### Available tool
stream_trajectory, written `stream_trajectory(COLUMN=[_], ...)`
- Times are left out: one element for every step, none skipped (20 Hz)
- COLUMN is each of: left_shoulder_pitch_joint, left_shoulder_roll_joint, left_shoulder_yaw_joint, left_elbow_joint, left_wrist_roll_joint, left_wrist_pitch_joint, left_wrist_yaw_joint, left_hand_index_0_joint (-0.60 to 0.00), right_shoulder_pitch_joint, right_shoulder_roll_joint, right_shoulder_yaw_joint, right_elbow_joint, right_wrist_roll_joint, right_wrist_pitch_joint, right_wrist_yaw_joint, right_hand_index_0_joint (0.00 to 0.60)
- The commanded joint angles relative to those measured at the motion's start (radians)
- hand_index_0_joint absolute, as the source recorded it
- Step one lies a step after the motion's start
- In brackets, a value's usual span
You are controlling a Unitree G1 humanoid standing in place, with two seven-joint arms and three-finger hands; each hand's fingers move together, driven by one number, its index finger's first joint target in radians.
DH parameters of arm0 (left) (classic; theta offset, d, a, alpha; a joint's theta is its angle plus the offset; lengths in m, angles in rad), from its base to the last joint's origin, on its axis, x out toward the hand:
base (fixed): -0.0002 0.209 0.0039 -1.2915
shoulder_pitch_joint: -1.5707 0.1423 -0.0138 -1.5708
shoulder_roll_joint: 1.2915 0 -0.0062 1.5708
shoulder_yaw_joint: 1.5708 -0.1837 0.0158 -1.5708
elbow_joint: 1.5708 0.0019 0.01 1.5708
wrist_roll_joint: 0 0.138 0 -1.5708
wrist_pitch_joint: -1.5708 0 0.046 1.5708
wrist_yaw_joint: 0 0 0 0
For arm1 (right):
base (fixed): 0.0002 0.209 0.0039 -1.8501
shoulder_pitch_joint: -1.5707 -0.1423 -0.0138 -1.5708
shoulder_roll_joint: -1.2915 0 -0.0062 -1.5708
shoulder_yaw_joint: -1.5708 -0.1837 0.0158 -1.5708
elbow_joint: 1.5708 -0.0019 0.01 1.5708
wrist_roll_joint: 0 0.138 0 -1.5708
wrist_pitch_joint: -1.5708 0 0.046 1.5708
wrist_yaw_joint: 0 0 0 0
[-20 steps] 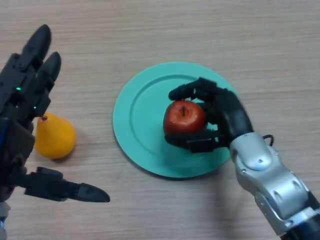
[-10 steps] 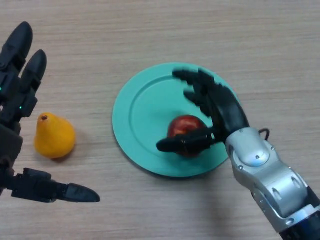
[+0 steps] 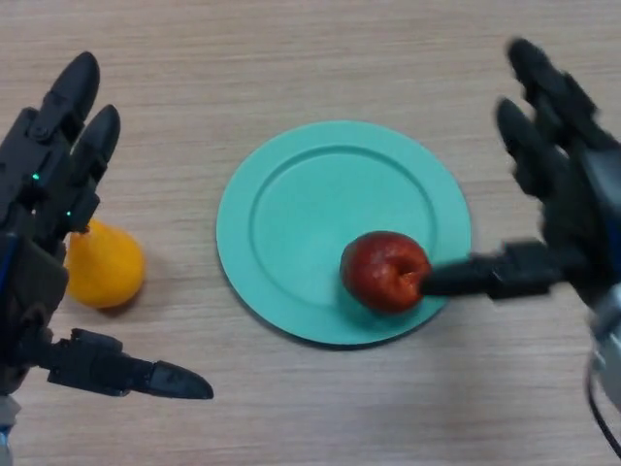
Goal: Pick up the red apple and place it on the plate
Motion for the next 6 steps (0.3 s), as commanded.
stream_trajectory(left_shoulder_pitch_joint=[-0.019,-0.024,-0.026,-0.029,-0.032,-0.036], left_shoulder_roll_joint=[0.020,0.021,0.021,0.023,0.024,0.022], left_shoulder_yaw_joint=[0.040,0.041,0.042,0.042,0.043,0.037], left_elbow_joint=[-0.036,-0.033,-0.032,-0.033,-0.028,-0.015], left_wrist_roll_joint=[-0.012,-0.013,-0.012,-0.010,-0.011,-0.006], left_wrist_pitch_joint=[-0.119,-0.119,-0.123,-0.122,-0.126,-0.137], left_wrist_yaw_joint=[0.003,0.009,0.015,0.020,0.023,0.029], left_hand_index_0_joint=[0.000,0.000,0.000,0.000,0.000,0.000], right_shoulder_pitch_joint=[0.081,0.128,0.164,0.184,0.194,0.205], right_shoulder_roll_joint=[-0.022,-0.018,-0.014,-0.006,-0.002,0.001], right_shoulder_yaw_joint=[-0.063,-0.069,-0.080,-0.091,-0.096,-0.098], right_elbow_joint=[-0.120,-0.141,-0.151,-0.160,-0.172,-0.182], right_wrist_roll_joint=[-0.001,-0.011,-0.038,-0.040,-0.039,-0.042], right_wrist_pitch_joint=[-0.205,-0.243,-0.298,-0.323,-0.326,-0.334], right_wrist_yaw_joint=[0.028,0.043,0.046,0.042,0.038,0.036], right_hand_index_0_joint=[0.000,0.000,0.000,0.000,0.000,0.000])
